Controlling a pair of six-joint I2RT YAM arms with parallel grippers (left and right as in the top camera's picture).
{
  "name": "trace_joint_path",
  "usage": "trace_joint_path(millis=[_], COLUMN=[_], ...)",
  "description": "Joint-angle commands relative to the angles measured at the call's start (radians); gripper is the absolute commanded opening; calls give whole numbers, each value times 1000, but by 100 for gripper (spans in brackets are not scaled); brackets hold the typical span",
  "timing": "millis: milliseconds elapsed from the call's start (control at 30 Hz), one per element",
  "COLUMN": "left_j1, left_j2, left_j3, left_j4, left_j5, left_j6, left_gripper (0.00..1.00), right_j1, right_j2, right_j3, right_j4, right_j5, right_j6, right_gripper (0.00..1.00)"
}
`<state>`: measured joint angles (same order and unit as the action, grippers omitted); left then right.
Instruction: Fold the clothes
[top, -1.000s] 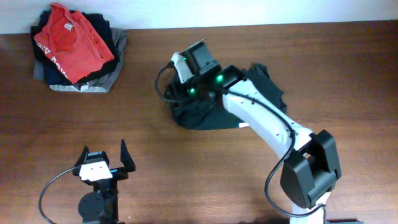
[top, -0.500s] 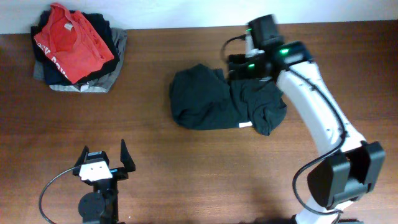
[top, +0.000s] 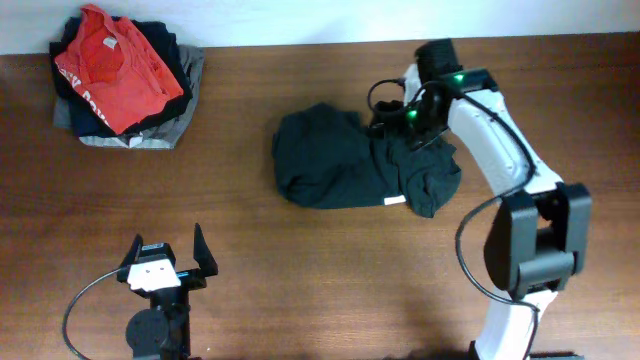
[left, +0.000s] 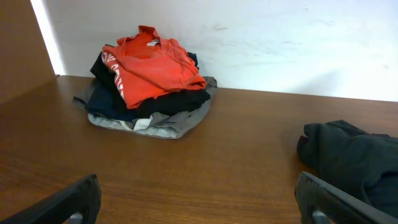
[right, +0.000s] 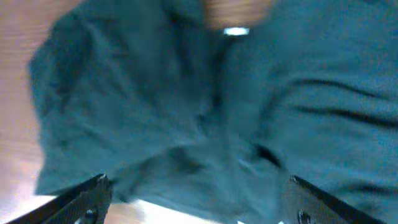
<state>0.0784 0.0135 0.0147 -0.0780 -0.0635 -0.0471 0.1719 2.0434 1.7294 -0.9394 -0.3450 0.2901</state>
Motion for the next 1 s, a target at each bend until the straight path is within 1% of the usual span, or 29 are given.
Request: trace_joint_path(millis=[0, 100, 200, 400, 500, 667, 833, 967], left_j1=[-6, -6, -6, -6, -6, -6, -6, -6], left_j2=[-6, -6, -6, -6, -6, -6, -6, -6], left_j3=[-5, -5, -5, -5, -5, -5, -5, -5], left_j4=[2, 2, 2, 2, 2, 2, 2, 2], left_j5=[7, 7, 7, 7, 7, 7, 7, 7], left_j6=[-9, -9, -9, -9, -9, -9, -9, -9], left_gripper=[99, 99, 99, 99, 99, 99, 99, 99], right_j1=[60, 93, 113, 124, 125, 135, 159, 183], right_j2=[50, 89, 121, 157, 157, 158, 158, 159], right_j3=[-3, -3, -3, -4, -4, -4, -12, -25], right_j4=[56, 100, 110, 137, 151, 182, 190, 212], right_j5=[-136, -145, -149, -142, -142, -141, -116, -77], right_j6=[57, 159, 249, 356, 376, 408, 448, 449], right_gripper=[93, 93, 93, 93, 94, 99, 99, 99])
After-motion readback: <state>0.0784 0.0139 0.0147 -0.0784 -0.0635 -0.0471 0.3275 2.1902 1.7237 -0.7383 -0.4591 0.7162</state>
